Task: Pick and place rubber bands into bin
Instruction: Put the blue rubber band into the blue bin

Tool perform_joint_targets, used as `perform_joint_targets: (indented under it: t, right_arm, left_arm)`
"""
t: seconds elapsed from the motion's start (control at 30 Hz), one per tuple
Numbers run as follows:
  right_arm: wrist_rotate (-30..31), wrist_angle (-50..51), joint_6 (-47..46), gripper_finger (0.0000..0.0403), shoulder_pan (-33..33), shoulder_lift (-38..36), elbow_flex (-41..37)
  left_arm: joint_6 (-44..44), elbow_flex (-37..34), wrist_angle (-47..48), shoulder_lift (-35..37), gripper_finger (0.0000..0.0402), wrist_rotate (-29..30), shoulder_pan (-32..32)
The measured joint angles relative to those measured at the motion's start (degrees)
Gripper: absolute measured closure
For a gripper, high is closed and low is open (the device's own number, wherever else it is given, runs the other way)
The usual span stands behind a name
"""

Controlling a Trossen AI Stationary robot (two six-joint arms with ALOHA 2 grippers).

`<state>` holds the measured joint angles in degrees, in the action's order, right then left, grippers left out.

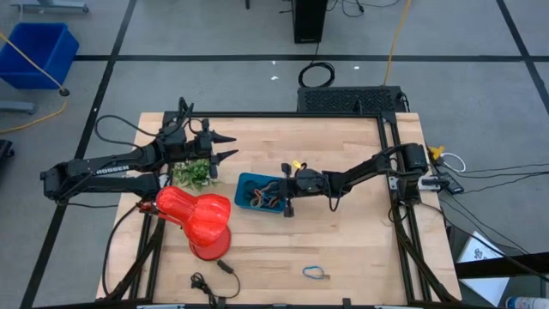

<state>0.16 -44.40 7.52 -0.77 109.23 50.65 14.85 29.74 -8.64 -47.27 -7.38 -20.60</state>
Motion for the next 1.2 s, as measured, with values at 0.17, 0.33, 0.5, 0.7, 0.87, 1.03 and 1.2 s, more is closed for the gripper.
perform_joint_targets:
  t: [0.17,0.33,0.5,0.7,0.87,1.03,1.2]
  right_arm:
    - [1.6,-0.9,-0.8,0.0342,0.0,0.0,0.0]
    - [6.1,0.2,-0.8,0.0282,-0.8,-0.8,0.0]
    - [5.7,7.4,0.6,0.0229,-2.3,-5.3,0.0]
    - [5.7,20.9,-0.9,0.0205,-6.0,-13.9,0.0]
    - [5.4,28.8,-1.1,0.0203,-11.4,-19.1,0.0]
    - [1.0,29.8,-5.2,0.0205,-17.0,-19.8,0.0]
    - [1.1,33.0,-12.2,0.0206,-22.7,-19.0,-0.1]
  left_arm:
    - [0.0,0.0,0.0,0.0,0.0227,0.0,0.0]
    - [0.0,0.0,0.0,0.0,0.0227,0.0,0.0]
    - [0.0,0.0,0.0,0.0,0.0227,0.0,0.0]
    - [-0.1,0.0,0.0,0.0,0.0227,0.0,0.0]
    - [-0.1,0.0,0.0,0.0,0.0227,0.0,0.0]
    - [-0.6,0.0,0.0,0.0,0.0227,0.0,0.0]
    - [-0.6,0.0,-0.1,0.0,0.0227,0.0,0.0]
